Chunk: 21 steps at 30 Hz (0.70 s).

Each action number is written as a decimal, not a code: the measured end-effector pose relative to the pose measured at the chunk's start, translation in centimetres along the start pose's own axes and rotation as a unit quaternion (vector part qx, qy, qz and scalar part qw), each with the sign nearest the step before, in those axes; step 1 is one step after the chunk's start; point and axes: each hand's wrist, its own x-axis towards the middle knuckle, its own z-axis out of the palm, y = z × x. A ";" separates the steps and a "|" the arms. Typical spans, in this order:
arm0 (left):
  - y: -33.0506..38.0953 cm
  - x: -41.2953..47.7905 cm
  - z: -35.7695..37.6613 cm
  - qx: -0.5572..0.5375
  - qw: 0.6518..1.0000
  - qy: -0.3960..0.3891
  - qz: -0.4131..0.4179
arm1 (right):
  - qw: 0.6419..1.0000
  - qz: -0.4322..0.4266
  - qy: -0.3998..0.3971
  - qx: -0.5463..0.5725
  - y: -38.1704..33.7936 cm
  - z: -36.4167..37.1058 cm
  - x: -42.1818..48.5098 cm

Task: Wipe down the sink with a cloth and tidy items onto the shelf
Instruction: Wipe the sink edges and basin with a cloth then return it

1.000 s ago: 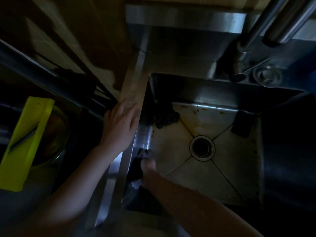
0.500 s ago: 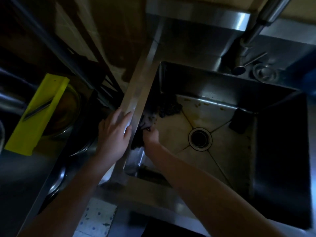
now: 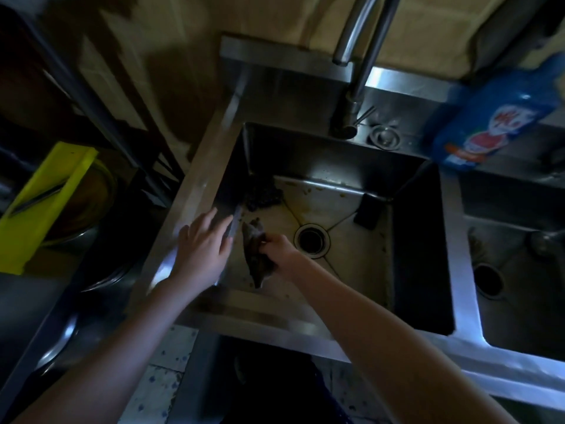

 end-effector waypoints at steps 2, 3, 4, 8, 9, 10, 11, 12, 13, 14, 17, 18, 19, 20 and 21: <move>0.3 -0.9 0.7 0.014 1.000 -0.022 -0.013 | 1.000 0.009 0.007 -0.002 1.1 -1.6 -0.5; 0.5 -1.4 0.9 0.016 0.999 -0.031 -0.022 | 1.000 0.012 0.008 -0.007 1.7 -2.4 -0.8; 0.9 -1.9 1.2 0.014 0.999 -0.035 -0.033 | 1.000 0.015 0.009 -0.012 2.3 -3.1 -1.0; 3.8 -3.4 2.7 -0.009 0.998 -0.028 -0.054 | 1.000 0.021 0.008 0.007 4.6 -6.4 -2.1; 4.7 -3.6 3.0 -0.008 0.998 -0.025 -0.055 | 1.000 0.017 0.006 -0.001 5.1 -7.2 -2.4; 5.7 -3.9 3.4 -0.005 0.998 -0.018 -0.055 | 1.000 0.013 0.000 -0.019 5.6 -8.1 -2.5; 6.7 -4.2 3.8 -0.004 0.998 -0.009 -0.058 | 0.999 0.008 -0.007 -0.039 6.2 -9.1 -2.7; 7.9 -4.4 4.3 -0.004 0.998 0.000 -0.063 | 0.998 0.002 -0.015 -0.059 6.6 -10.2 -2.8; 9.1 -4.8 4.9 -0.007 0.998 0.005 -0.070 | 0.997 -0.004 -0.027 -0.077 7.1 -11.3 -2.9; 10.3 -5.1 5.6 -0.012 0.997 0.005 -0.074 | 0.995 -0.007 -0.042 -0.095 7.5 -12.4 -2.9; 13.7 -6.2 7.9 -0.024 0.995 -0.004 -0.099 | 0.982 -0.023 -0.087 -0.166 8.5 -15.7 -3.5; 14.7 -6.6 8.7 -0.023 0.994 0.001 -0.111 | 0.978 -0.030 -0.096 -0.181 8.8 -16.7 -3.5; 15.6 -6.9 9.4 -0.024 0.992 0.006 -0.121 | 0.975 -0.035 -0.103 -0.192 9.1 -17.5 -3.5; 16.6 -7.3 10.0 -0.023 0.991 0.009 -0.130 | 0.971 -0.040 -0.111 -0.207 9.5 -18.3 -3.5; 17.5 -7.7 10.7 -0.020 0.990 0.012 -0.138 | 0.966 -0.046 -0.123 -0.223 9.9 -19.2 -3.5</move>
